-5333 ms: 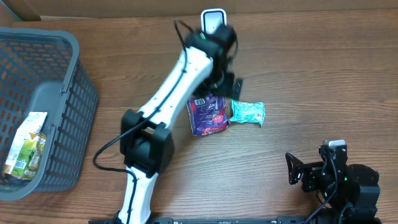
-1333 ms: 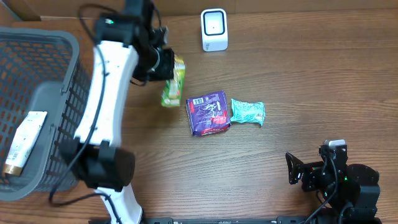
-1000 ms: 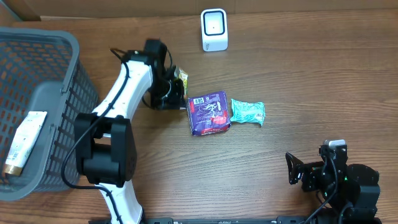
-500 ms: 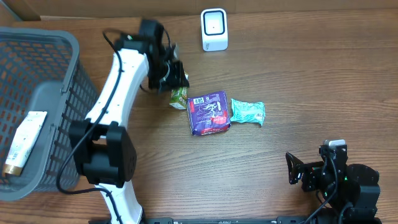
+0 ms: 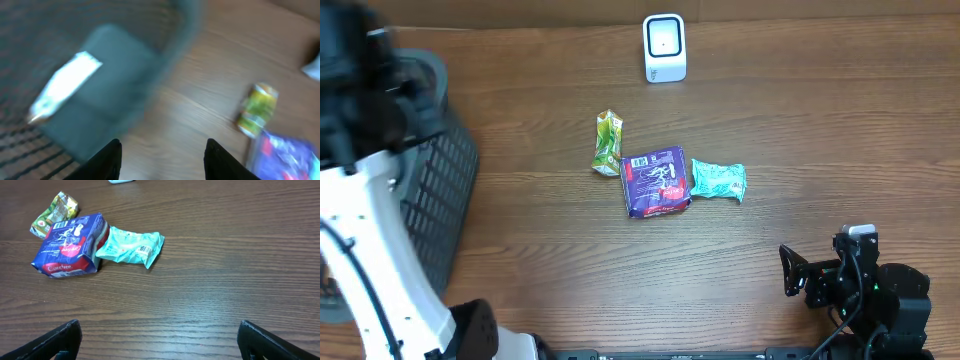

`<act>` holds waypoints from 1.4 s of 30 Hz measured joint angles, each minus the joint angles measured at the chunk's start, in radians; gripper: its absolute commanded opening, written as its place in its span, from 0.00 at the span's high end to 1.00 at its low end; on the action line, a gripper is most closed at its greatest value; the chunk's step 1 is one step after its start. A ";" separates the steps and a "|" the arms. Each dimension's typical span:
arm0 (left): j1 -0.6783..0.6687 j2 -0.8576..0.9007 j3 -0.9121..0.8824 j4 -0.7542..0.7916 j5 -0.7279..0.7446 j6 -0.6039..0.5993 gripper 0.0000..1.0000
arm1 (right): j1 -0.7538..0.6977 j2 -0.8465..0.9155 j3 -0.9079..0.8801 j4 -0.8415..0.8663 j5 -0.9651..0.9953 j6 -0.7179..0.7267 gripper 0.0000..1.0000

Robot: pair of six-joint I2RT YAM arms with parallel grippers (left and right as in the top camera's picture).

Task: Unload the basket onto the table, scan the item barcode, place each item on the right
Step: 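Reach into the basket and grasp the white Pantene conditioner tube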

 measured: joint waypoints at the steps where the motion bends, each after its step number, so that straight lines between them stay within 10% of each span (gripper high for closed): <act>1: 0.048 0.000 -0.009 -0.001 -0.008 -0.008 0.55 | 0.000 0.000 0.000 0.000 0.000 0.000 0.00; 9: 0.369 0.002 -0.246 0.255 -0.021 -0.010 0.50 | 0.000 0.000 0.000 0.000 0.000 0.000 0.00; 21: 0.382 0.108 -0.793 0.726 -0.288 0.202 0.46 | 0.000 0.000 0.000 0.000 0.000 0.000 0.00; 24: 0.382 0.162 -0.842 0.780 -0.313 0.279 0.01 | 0.000 0.000 0.000 -0.001 0.000 0.000 0.00; 42: 0.449 0.355 -0.851 0.871 -0.365 0.493 0.00 | 0.000 0.000 0.000 0.000 0.000 0.000 0.00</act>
